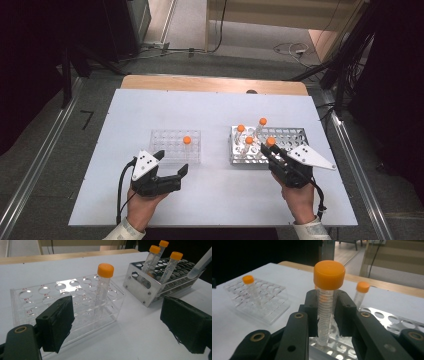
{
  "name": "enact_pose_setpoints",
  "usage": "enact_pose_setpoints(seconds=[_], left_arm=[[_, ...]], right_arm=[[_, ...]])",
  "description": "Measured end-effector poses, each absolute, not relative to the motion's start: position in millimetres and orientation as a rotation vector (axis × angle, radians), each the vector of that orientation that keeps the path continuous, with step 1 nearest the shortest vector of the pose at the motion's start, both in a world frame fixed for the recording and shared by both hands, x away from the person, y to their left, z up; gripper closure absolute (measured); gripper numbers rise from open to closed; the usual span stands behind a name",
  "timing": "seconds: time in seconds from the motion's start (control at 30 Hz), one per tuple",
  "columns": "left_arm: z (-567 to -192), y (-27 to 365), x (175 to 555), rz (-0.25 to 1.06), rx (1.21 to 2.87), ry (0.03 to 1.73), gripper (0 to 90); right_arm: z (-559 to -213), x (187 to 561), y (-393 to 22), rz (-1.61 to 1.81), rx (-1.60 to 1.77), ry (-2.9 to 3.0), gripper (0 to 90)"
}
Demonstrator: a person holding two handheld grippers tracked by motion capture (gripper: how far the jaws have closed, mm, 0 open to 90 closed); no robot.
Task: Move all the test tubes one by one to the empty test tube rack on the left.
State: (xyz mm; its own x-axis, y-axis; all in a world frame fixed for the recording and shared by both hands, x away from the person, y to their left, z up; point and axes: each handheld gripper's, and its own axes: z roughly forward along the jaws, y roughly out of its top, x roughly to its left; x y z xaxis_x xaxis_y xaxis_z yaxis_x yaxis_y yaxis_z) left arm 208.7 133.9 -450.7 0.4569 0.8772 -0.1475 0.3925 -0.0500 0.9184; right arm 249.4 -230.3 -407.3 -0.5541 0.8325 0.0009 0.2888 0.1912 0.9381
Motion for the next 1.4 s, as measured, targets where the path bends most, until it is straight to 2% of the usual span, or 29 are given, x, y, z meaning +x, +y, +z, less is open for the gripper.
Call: enact_pose_setpoints(seconds=[0.33, 1.0, 1.3, 1.33, 1.4], left_arm=[[-449.5, 131.2, 206.7, 0.571, 1.646, 1.102, 11.7], [-440.5, 110.4, 196.7, 0.521, 1.674, 0.986, 15.7], [-435.8, 104.5, 195.6, 0.472, 1.673, 0.924, 25.0], [-435.6, 103.4, 195.9, 0.461, 1.671, 0.912, 29.7], [-435.5, 100.7, 195.7, 0.467, 1.671, 0.902, 33.0]], right_arm=[[-419.1, 234.8, -206.3, 1.375, 0.982, 2.063, 71.7], [-451.6, 228.1, -125.6, 1.351, 0.818, 2.288, 71.8], [-453.6, 228.9, -110.5, 1.351, 0.785, 2.321, 71.7], [-454.4, 228.6, -107.3, 1.352, 0.761, 2.327, 71.7], [-454.6, 227.5, -104.0, 1.352, 0.752, 2.335, 71.7]])
